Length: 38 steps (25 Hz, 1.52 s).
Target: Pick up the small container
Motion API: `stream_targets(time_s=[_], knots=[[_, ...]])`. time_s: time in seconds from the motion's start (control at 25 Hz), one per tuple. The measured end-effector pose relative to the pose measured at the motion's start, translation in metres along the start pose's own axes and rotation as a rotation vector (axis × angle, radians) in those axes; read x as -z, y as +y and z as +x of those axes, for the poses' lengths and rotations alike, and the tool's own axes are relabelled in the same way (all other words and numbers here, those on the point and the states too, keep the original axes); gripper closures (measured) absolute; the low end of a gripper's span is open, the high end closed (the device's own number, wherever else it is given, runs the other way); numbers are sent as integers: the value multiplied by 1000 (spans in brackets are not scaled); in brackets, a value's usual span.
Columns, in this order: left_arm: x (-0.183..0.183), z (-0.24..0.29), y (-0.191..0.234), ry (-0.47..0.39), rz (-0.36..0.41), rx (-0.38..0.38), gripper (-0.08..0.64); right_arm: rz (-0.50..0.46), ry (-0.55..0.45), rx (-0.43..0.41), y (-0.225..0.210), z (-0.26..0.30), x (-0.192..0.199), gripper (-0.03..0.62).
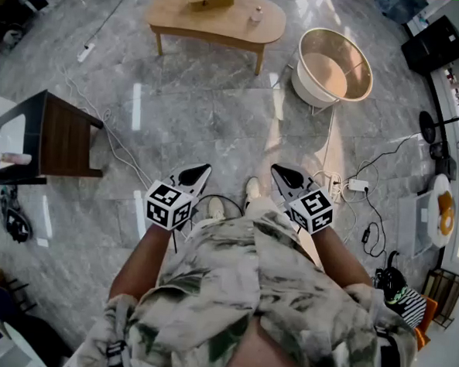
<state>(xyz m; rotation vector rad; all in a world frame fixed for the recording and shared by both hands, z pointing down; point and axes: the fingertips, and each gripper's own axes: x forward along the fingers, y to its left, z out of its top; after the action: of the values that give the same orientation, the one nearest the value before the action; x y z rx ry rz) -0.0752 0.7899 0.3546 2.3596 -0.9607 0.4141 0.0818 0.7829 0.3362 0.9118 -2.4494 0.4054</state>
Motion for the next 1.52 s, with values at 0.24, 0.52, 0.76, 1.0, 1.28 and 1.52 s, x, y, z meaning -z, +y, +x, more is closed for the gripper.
stream_targets(time_s=[0.24,0.52,0.76,1.0,1.28,1.52], knots=[[-34,53,-17,0,17,39,538,-3,-6,-18,-45,5,-5,572],[-78,131,-26,37,27,46,538,56,-13,-26,-134,5,-6,572],[-109,195,-26,59,17,22,538,51,-73,-23,-215,8,-6,520],[-135,222,-16,39,5,-12,538,30,-118,10,-267,21,-21,401],[-154,234,20,21,-6,-32,538,32,-103,21,-300,54,-37,388],[-178,256,78,3,-24,-16,538,-10,-66,44,-320,97,-61,401]])
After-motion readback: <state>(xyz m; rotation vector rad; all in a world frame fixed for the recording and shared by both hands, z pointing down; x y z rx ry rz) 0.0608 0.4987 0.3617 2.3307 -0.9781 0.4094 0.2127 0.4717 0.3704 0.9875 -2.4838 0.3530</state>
